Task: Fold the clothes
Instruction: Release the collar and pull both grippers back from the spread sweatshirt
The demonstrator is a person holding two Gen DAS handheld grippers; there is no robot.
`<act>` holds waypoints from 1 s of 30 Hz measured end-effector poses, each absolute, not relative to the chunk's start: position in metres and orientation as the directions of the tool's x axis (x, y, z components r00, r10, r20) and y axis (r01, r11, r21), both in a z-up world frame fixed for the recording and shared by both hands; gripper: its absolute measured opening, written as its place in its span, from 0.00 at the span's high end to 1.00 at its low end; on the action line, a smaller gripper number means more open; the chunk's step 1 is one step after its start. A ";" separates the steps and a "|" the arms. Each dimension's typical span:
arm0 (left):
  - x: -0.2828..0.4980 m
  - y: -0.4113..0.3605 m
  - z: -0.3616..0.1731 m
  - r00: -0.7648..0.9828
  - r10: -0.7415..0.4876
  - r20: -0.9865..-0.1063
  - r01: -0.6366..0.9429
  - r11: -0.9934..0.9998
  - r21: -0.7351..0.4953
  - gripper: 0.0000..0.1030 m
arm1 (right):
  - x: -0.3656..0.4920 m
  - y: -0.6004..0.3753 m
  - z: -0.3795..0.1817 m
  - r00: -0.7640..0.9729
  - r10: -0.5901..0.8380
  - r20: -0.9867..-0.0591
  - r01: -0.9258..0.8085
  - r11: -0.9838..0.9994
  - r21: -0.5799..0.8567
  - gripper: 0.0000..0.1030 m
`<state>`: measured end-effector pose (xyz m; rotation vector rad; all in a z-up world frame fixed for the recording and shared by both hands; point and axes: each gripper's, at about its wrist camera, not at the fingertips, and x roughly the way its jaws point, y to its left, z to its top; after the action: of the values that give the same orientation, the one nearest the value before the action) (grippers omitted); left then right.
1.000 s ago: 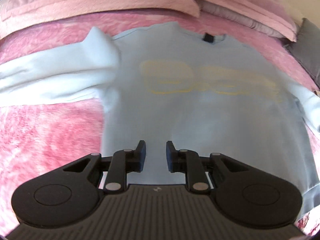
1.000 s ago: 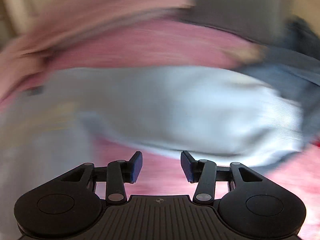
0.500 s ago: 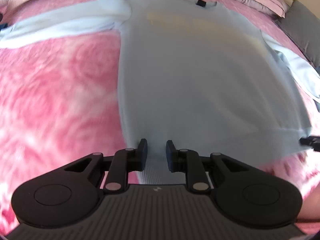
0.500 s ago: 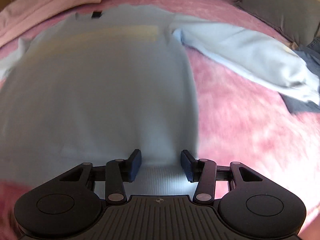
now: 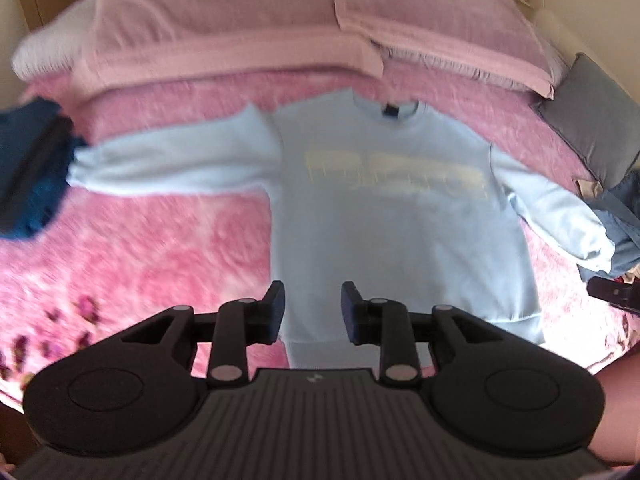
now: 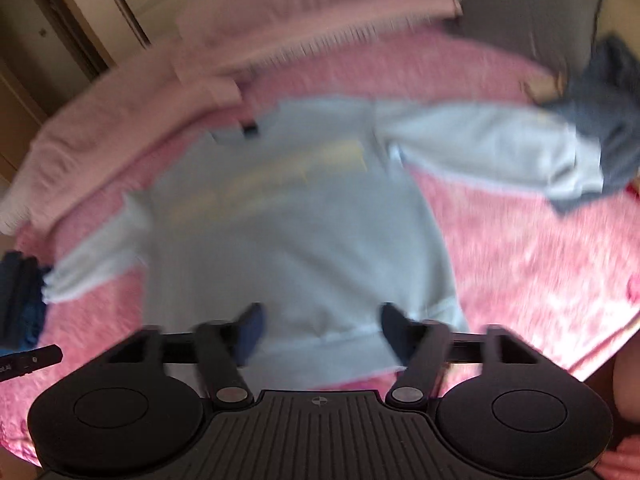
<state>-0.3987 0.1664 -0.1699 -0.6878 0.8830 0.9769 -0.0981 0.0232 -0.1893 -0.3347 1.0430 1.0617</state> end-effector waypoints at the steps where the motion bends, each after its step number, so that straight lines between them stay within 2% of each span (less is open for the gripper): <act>1: -0.396 0.160 -0.165 0.276 0.411 -0.869 -0.909 0.406 -0.097 0.71 | -0.100 0.023 -0.179 0.099 0.558 -0.824 -0.847 0.482 0.224 0.28; 5: -0.386 0.136 -0.144 0.256 0.439 -0.861 -0.916 0.394 -0.072 0.69 | -0.120 0.001 -0.151 0.107 0.552 -0.827 -0.878 0.443 0.182 0.28; 14: -0.350 0.062 -0.112 0.217 0.495 -0.842 -0.937 0.346 -0.038 0.69 | -0.111 -0.058 -0.141 0.099 0.550 -0.829 -0.940 0.326 0.104 0.28; 22: -0.314 -0.017 -0.097 0.180 0.543 -0.820 -0.958 0.285 -0.021 0.65 | -0.073 -0.111 -0.124 0.085 0.570 -0.817 -0.958 0.271 0.090 0.28; 30: -0.320 -0.083 -0.086 0.108 0.566 -0.818 -0.975 0.222 0.026 0.59 | -0.066 -0.153 -0.125 0.020 0.540 -0.841 -0.973 0.205 0.108 0.28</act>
<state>-0.3203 -0.0826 -0.0865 -0.6224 0.8212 1.2476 -0.0660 -0.1526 -0.1252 -0.6039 0.9151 1.2909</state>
